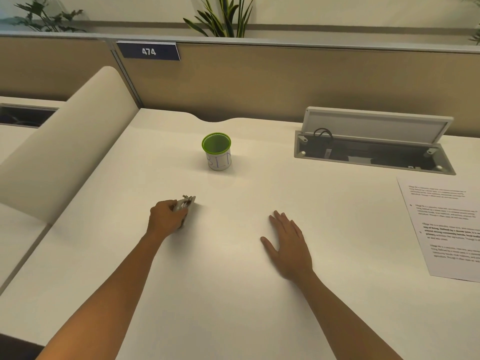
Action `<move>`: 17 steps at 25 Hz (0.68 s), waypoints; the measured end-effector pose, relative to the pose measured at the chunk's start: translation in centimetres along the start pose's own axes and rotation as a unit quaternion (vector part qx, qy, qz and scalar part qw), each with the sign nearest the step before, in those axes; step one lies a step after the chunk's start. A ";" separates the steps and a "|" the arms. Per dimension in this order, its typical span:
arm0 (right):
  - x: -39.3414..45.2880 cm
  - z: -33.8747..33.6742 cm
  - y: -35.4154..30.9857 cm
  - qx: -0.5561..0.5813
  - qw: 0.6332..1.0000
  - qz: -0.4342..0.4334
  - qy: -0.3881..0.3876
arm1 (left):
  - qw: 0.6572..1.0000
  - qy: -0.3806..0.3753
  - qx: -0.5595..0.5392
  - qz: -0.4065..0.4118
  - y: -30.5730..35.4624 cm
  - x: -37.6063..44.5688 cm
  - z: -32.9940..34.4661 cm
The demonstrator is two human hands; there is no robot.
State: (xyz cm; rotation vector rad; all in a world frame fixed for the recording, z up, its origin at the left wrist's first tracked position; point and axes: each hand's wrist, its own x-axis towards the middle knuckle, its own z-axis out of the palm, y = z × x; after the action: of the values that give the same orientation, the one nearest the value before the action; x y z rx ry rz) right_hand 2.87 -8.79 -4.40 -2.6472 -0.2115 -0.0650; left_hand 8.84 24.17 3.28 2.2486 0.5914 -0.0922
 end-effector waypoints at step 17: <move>-0.1 0.0 0.1 0.007 1.000 0.001 0.004 | 0.982 0.037 0.172 0.073 -1.7 -0.4 0.1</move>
State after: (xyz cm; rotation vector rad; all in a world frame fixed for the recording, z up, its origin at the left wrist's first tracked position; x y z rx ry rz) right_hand 2.78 -8.92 -4.41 -2.6329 -0.2069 -0.0736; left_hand 7.69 24.93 2.13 2.6350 0.4749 -0.0377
